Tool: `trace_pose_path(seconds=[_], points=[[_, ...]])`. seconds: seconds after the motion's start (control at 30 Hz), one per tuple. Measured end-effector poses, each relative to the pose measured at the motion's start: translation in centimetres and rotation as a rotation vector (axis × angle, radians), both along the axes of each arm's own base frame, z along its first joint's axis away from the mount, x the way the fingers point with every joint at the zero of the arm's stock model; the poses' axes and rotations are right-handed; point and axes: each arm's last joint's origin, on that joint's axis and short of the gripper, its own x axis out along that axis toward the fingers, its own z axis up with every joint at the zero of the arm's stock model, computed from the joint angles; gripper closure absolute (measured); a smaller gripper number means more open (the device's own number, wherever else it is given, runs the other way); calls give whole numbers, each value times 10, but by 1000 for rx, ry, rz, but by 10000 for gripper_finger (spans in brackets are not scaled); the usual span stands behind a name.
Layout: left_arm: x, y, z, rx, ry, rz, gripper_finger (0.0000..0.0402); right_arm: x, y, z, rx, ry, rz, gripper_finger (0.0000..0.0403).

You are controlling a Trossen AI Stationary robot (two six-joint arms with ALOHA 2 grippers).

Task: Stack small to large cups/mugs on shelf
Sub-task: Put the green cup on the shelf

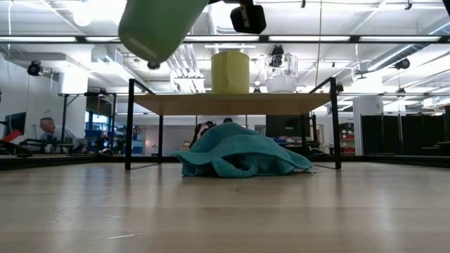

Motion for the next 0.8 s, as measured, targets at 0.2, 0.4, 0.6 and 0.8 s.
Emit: trace_pose_path(seconds=[0.2, 0.4, 0.6, 0.8], points=[[-2, 0, -1, 1, 19, -1, 327, 0, 0, 1, -3, -5, 3, 395], [-2, -1, -1, 1, 16, -5, 327, 0, 0, 5, -2, -16, 3, 395], [-2, -1, -2, 1, 15, -5, 338, 0, 0, 7, -7, -27, 7, 395], [-2, -1, -2, 1, 16, -6, 380, 1, 0, 7, -9, -32, 6, 394]])
